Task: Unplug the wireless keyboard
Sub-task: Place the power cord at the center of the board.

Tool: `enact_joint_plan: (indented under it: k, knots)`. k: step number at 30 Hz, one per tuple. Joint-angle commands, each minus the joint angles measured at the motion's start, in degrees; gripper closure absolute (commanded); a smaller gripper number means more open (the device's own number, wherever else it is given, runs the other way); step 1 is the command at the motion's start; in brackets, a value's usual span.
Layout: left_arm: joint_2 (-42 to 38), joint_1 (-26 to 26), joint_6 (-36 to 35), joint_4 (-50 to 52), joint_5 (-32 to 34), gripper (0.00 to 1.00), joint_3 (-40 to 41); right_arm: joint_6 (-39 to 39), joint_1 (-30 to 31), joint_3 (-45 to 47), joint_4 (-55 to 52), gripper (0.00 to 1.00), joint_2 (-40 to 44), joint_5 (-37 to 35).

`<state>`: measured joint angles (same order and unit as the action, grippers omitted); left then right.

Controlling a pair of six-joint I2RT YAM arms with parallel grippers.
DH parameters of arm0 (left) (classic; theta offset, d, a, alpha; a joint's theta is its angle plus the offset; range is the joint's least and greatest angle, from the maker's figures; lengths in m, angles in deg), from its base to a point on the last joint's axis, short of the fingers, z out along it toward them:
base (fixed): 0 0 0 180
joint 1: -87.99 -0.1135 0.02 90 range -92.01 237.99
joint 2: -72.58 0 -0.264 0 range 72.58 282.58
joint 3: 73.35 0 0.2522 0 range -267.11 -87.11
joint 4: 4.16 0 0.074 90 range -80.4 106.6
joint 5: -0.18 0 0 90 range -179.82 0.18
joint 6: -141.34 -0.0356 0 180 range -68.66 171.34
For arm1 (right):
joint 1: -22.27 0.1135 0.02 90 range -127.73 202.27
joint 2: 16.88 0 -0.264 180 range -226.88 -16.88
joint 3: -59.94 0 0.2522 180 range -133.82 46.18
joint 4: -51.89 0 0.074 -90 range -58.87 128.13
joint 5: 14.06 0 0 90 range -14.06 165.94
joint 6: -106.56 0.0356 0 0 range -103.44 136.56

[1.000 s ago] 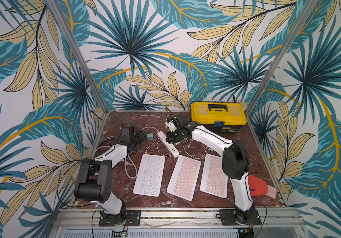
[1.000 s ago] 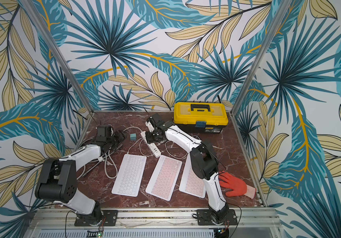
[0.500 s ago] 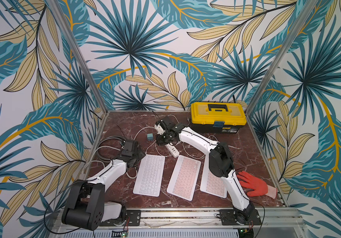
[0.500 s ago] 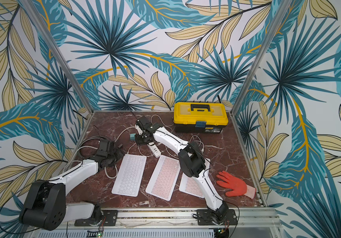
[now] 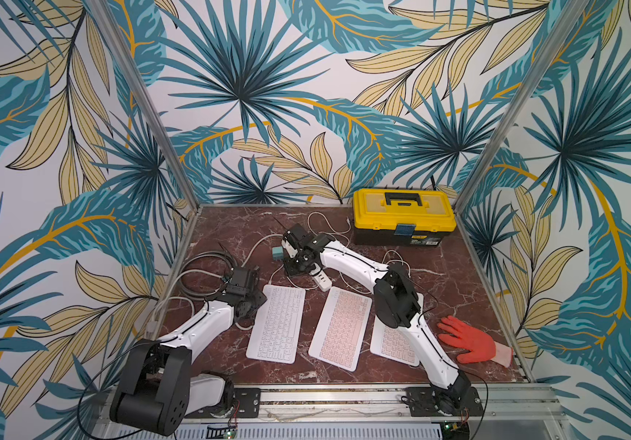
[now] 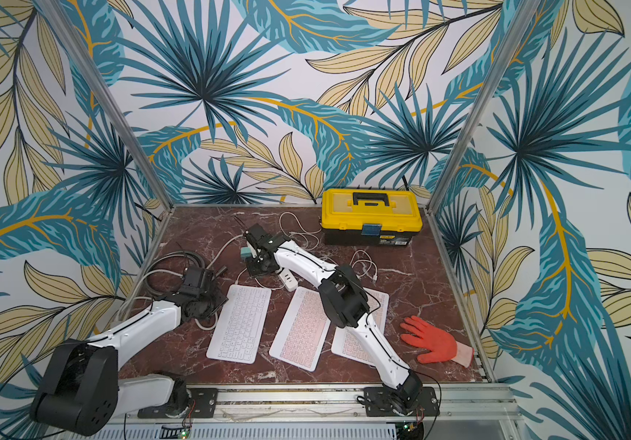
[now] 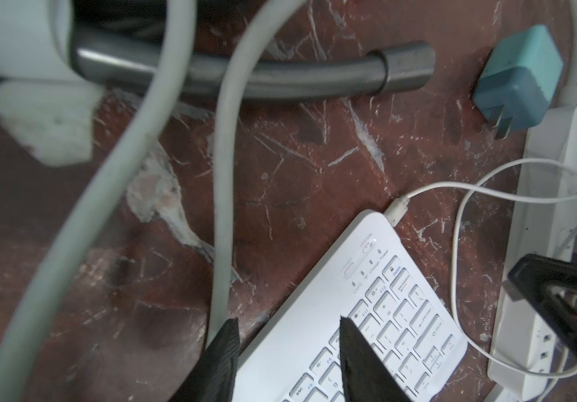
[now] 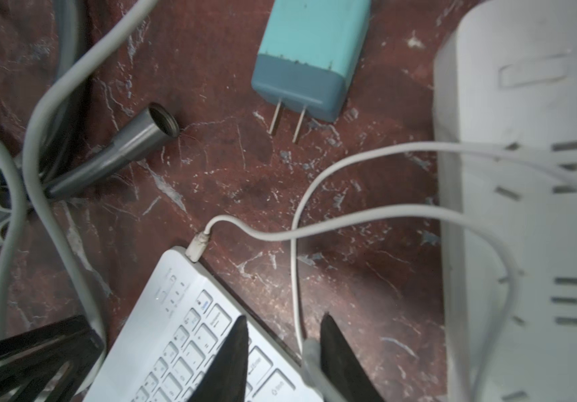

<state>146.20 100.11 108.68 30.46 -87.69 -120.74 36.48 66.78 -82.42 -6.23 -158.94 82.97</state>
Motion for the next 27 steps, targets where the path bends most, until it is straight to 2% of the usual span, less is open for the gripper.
enact_joint_plan:
  k: [1, 6, 10, 16, 22, 23, 27]
  knots:
    - [1.34, 0.73, -0.19, 1.53, -0.62, 0.54, -0.29, -1.87, 0.05, -0.92, -4.87, 0.57, 0.84, -5.07]
    - [1.74, 1.7, -0.26, 1.4, -1.6, 0.6, 0.23, -1.57, 0.3, 2.18, -5.26, 0.51, 5.05, -7.18]
    - [3.07, 2.24, -1.59, 1.4, -3.62, 0.62, -0.76, -1.11, 0.9, 3.36, -5.48, 0.5, 8.27, -9.29]
    - [2.45, 3.34, -1.58, 1.35, -5.71, 0.63, 0.37, 4.39, 1.19, 0.78, -4.82, 0.51, 8.27, -4.05]
    - [4.39, 3.73, -3.46, 1.37, -7.48, 0.6, -0.19, 7.72, 1.15, 2.23, -0.23, 0.52, 7.67, -0.55]
    - [4.64, 3.76, -3.47, 1.21, -7.5, 0.6, -0.3, 8.24, 2.78, 2.19, 0.08, 0.52, 7.18, 0.08]
    - [4.42, 4.36, -3.45, 1.11, -8.12, 0.6, -0.3, 9.07, 3.2, -0.31, -0.97, 0.55, 4.66, -0.05]
